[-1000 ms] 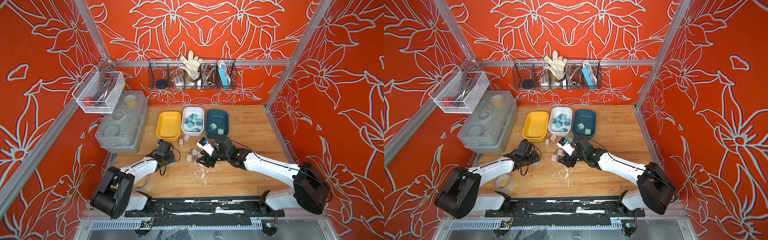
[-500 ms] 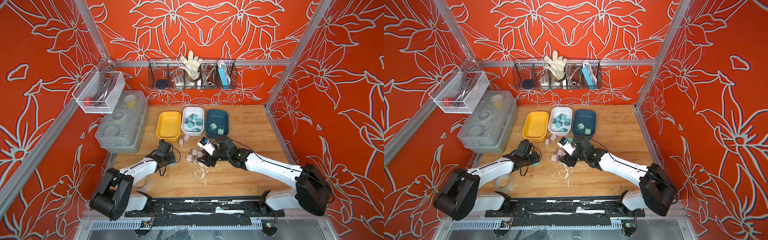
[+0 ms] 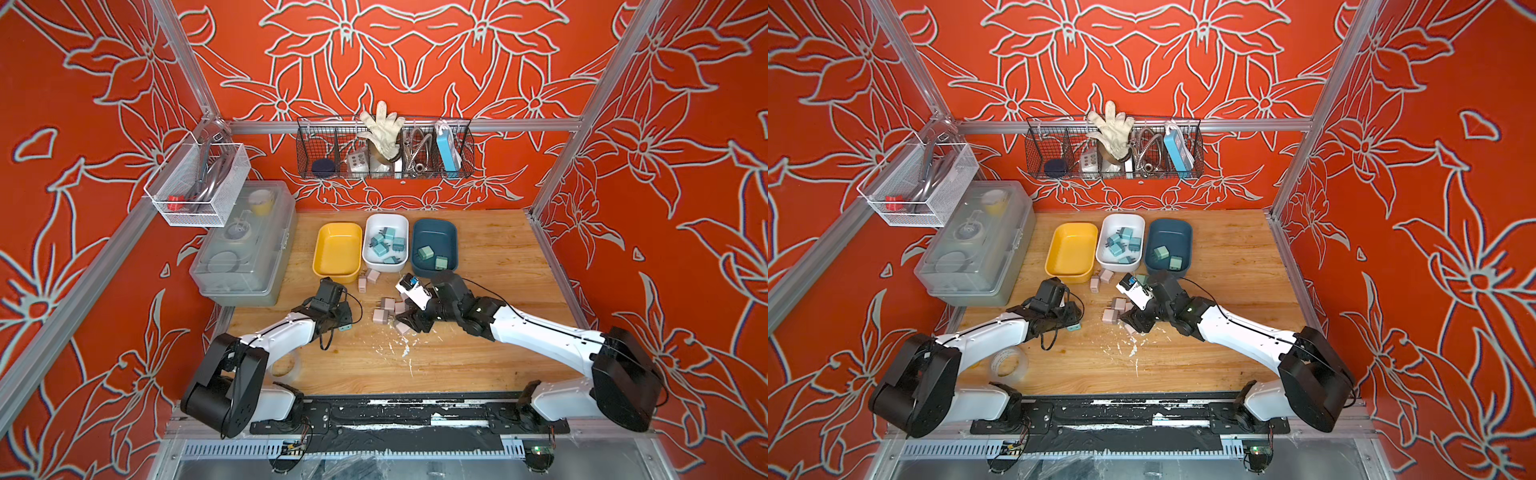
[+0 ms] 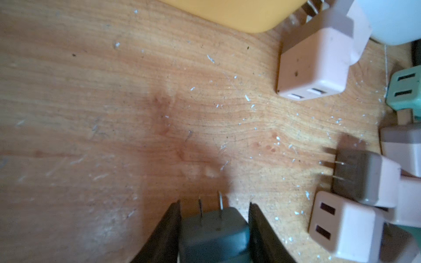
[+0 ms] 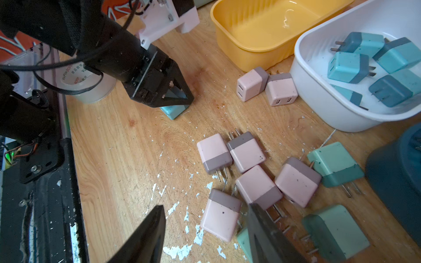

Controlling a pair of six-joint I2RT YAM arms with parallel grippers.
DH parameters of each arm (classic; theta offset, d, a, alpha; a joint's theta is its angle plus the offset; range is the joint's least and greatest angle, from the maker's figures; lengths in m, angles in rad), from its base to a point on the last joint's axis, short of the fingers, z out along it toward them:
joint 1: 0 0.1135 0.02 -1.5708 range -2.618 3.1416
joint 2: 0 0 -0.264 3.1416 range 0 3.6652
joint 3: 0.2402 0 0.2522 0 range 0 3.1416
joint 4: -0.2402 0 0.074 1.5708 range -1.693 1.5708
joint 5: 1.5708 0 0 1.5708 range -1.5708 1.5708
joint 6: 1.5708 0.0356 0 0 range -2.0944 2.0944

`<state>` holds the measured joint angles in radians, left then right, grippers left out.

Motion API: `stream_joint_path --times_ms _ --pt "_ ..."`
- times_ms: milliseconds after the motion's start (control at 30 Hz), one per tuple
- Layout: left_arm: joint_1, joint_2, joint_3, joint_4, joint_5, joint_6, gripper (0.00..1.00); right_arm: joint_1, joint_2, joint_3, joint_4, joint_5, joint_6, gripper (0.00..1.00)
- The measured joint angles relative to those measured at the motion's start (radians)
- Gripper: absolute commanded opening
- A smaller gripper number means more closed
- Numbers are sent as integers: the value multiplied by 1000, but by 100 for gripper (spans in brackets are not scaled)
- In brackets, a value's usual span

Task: Place the plugs by color into the storage box
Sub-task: Pick up the plug from the center of the board, then place the plug in the storage box.

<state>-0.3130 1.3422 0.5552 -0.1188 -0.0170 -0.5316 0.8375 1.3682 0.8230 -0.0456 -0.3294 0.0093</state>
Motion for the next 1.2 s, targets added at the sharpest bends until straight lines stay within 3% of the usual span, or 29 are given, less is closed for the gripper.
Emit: stream_joint_path --times_ms 500,700,1067,1200 --pt "0 -74 103 -42 -16 20 0 1 -60 -39 19 87 7 62" --pt "0 -43 216 -60 -22 50 0 2 -115 -67 47 121 9 62" --pt "0 378 697 -102 28 132 0 2 -111 -67 50 163 8 63" --pt "0 545 895 -137 38 155 7 2 -110 -67 49 183 7 63"
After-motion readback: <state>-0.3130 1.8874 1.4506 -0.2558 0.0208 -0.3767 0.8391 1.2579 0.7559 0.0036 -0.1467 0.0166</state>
